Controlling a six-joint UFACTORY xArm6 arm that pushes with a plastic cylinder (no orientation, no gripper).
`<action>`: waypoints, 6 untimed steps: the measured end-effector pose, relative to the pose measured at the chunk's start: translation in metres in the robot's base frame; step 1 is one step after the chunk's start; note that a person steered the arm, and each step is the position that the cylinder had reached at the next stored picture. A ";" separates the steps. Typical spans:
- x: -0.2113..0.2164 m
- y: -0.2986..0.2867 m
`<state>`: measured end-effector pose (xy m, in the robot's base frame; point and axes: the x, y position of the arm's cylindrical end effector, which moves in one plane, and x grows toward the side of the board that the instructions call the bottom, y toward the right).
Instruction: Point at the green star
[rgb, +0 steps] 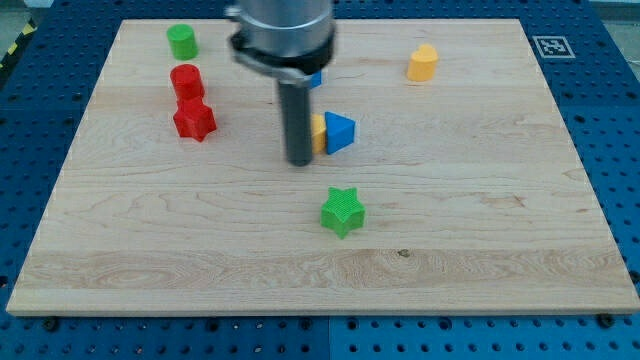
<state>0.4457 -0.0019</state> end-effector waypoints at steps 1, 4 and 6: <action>-0.008 0.060; 0.116 0.091; 0.115 0.044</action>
